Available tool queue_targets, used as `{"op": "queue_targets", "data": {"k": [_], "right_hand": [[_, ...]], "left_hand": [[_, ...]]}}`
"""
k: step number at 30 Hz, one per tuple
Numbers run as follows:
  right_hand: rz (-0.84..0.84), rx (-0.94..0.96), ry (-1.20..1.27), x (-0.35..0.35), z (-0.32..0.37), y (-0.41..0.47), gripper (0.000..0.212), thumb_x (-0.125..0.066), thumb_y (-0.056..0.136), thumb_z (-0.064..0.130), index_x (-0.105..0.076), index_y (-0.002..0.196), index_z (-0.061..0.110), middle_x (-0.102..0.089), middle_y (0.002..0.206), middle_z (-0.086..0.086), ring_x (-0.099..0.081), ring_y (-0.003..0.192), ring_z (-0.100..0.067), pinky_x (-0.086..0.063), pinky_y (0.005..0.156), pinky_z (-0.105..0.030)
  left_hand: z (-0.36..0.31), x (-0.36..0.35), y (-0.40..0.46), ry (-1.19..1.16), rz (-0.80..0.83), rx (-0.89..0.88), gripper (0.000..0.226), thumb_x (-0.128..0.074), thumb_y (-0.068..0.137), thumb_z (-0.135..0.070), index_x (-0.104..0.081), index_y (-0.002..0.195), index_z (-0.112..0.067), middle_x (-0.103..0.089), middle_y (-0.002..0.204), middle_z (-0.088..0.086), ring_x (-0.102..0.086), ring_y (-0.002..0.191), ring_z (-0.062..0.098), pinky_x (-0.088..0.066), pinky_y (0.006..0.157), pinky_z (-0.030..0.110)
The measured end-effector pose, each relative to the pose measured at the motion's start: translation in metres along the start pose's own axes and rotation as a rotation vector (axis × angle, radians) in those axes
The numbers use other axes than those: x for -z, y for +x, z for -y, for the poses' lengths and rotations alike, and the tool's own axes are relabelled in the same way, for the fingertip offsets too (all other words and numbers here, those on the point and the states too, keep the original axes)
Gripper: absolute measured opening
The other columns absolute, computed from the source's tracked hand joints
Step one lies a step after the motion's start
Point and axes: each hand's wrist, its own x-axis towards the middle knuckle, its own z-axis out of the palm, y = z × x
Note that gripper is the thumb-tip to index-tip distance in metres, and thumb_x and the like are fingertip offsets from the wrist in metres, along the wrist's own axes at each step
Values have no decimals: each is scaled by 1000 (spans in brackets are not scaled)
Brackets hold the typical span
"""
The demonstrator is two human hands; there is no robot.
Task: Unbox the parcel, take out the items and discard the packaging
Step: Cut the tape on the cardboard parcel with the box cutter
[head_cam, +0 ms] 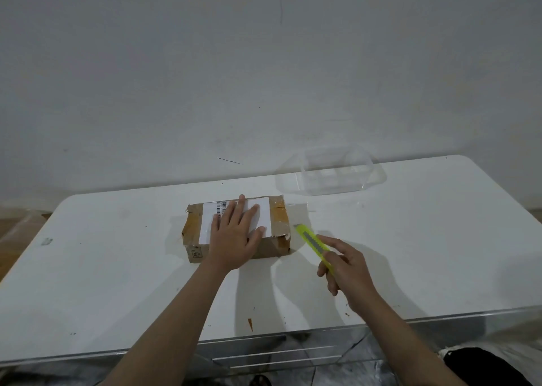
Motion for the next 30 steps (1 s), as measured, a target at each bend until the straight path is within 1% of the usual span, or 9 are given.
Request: {"op": "queue_targets", "data": {"k": [2,4,6,9,14,18,22,26,30], "right_hand": [[-98,46,94,-5,-4,-8,30,-47,96,10,-58,116,30,-71,69,-5,-51,42,-19,-45,46,-27],[-81,54,192,-17,-6,-11,22,-47,97,14,-53,115,25,-75,93,-4,-69,64,-19,-51,60,-30],[-20,44,232,-30,-6,-7,12,-44,98,14,-53,107,16,-71,111,-4,-72,88,-17,-52,70,-32],[17,32,252,-46,-6,10,12,-43,99,13,-53,103,13,-65,120,-1,-71,95,-15,-53,78,-35],[35,-6,279,-59,-2,45,11,-42,100,15,-51,106,14,-63,119,0,-71,91,-19,-51,76,-36],[53,-6,138,-69,11,73,14,-40,100,16,-51,108,12,-64,104,-7,-71,85,-18,-50,66,-32],[121,23,-34,-78,25,97,11,-40,100,16,-50,104,14,-63,108,-8,-67,72,-7,-52,61,-29],[179,62,-104,-73,31,102,13,-42,99,15,-53,94,21,-63,116,-7,-71,81,-18,-54,84,-45],[131,78,-211,-58,21,81,13,-44,98,14,-55,104,14,-69,102,-7,-73,75,-21,-54,73,-38]], "left_hand": [[-1,1,1,-4,10,14,71,-10,84,-65,-26,146,-33,-7,159,-2,-6,147,24,-9,114,53],[-6,2,1,-22,29,58,72,-10,83,-65,-24,147,-33,-4,160,-2,-3,147,23,-7,114,53],[-15,4,2,-75,67,130,67,-17,87,-62,-21,147,-33,0,160,-2,2,147,23,-3,114,54],[-26,8,2,-159,112,199,57,-32,95,-49,-19,148,-30,5,160,1,7,146,25,1,114,54],[-21,25,-8,-197,135,199,55,-37,94,-31,-24,148,-28,-2,160,7,1,146,27,-5,117,49],[-16,39,-21,89,129,125,50,-38,92,-45,-33,141,-36,-25,153,11,-25,137,33,-22,111,45],[-8,47,-23,257,131,73,63,-32,82,-61,-38,138,-34,-39,139,11,-40,123,31,-33,102,42],[4,31,-29,107,128,-68,81,-15,80,-61,-30,145,-16,-22,156,9,-19,144,26,-14,116,43],[9,22,-32,96,130,-89,75,-4,84,-57,-5,151,-22,0,159,1,-1,147,19,-3,117,40]]}}
